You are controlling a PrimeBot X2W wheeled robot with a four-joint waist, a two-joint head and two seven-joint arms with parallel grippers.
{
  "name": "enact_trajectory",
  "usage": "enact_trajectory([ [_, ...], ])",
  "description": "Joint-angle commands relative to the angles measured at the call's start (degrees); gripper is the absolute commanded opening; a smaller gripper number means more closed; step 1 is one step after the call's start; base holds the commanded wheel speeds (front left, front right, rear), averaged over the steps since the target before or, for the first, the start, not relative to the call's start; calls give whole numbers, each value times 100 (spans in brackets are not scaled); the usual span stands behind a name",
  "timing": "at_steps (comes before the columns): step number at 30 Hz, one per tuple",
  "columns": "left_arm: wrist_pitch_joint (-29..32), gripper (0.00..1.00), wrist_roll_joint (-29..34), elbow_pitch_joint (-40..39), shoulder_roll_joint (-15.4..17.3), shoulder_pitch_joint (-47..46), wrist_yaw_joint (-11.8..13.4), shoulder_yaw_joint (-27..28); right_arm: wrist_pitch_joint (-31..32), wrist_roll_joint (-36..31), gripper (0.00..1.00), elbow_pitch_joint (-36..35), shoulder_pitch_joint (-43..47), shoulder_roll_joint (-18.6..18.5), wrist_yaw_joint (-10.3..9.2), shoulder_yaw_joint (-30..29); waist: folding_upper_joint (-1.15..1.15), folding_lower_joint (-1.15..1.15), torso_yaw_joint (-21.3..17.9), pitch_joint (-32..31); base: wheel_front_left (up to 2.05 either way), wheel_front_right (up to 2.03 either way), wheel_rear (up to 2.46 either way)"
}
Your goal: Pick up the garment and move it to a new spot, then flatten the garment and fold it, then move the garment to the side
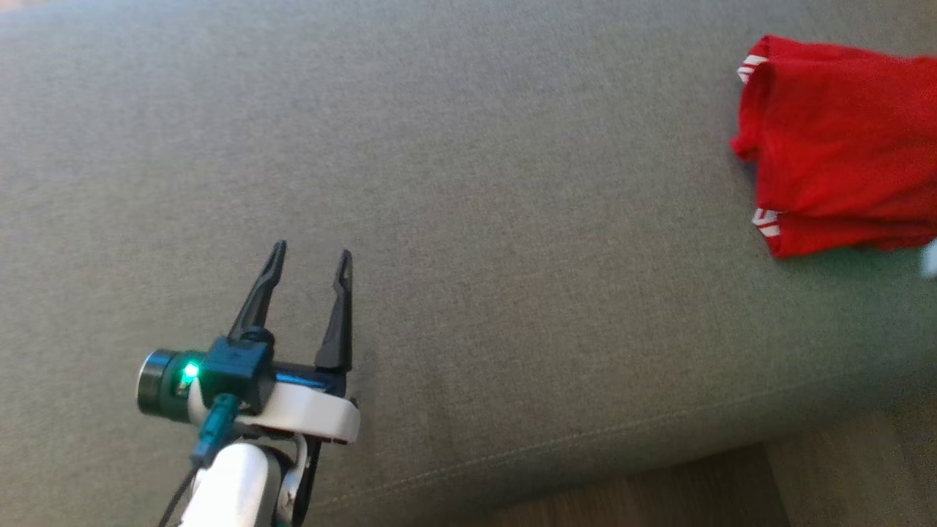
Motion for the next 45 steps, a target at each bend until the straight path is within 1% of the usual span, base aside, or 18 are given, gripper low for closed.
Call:
enact_trajectory([
  [1, -69, 100, -80, -177, -12, -111, 43, 246, -67, -58, 100, -345, 45, 173, -2, 183, 0, 0, 97, -144, 0, 0, 0],
  [4, -69, 100, -205, -177, -81, -43, 115, 311, -186, -66, 100, -763, 345, 630, -2, 549, 0, 0, 214, -339, 0, 0, 0],
  [6, -69, 100, -314, -185, -126, 11, 154, 338, -356, 96, 100, -999, 581, 794, -2, 799, 0, 0, 313, -478, 0, 0, 0],
  [9, -69, 100, -579, -154, -177, 122, 145, 367, -606, 369, 100, -1238, 968, 918, -2, 1089, 0, 0, 475, -687, 0, 0, 0],
  [10, -69, 100, -579, -154, -177, 122, 145, 367, -606, 369, 100, -1238, 968, 918, -2, 1089, 0, 0, 475, -687, 0, 0, 0],
  [12, -69, 100, -709, -106, -196, 197, 161, 397, -714, 519, 100, -1336, 1219, 944, -2, 1299, 0, 0, 574, -808, 0, 0, 0],
  [15, -69, 100, -799, -72, -209, 294, 180, 440, -785, 1158, 100, -1394, 1558, 951, -2, 1636, 0, 0, 707, -978, 0, 0, 0],
  [19, -69, 100, -724, -129, -218, 408, 170, 435, -793, 1557, 100, -1860, 2078, 952, -2, 1847, 0, 0, 887, -1210, 0, 0, 0],
  [21, -69, 100, -666, -212, -221, 478, 176, 438, -794, 1541, 100, -1964, 2367, 953, -2, 1881, 0, 0, 947, -1319, 0, 0, 0],
  [24, -69, 100, -597, -359, -226, 628, 165, 430, -795, 1264, 100, -2017, 2729, 953, -2, 2023, 0, 0, 1011, -1469, 0, 0, 0],
  [27, -69, 100, -571, -421, -230, 796, 154, 420, -795, 1135, 100, -2067, 2999, 953, -2, 2046, 0, 0, 1051, -1574, 0, 0, 0],
  [32, -69, 100, -514, -504, -234, 965, 168, 483, -795, 1216, 100, -2138, 3260, 954, -2, 2048, 0, 0, 1074, -1664, 0, 0, 0],
  [40, -69, 100, -459, -444, -236, 1090, 184, 536, -796, 1288, 100, -2274, 3397, 954, -2, 2020, 0, 0, 1049, -1762, 0, 0, 0],
  [41, -24, 0, -510, -267, -205, 1250, 169, 321, -743, 1271, 0, -2065, 3473, 1001, 0, 1901, 0, 0, 1049, -1765, 0, 0, 0],
  [45, -14, 0, -574, -45, -205, 1320, 167, 290, -722, 1335, 0, -1812, 3538, 1016, 0, 1915, 0, 0, 1046, -1770, 0, 0, 0],
])
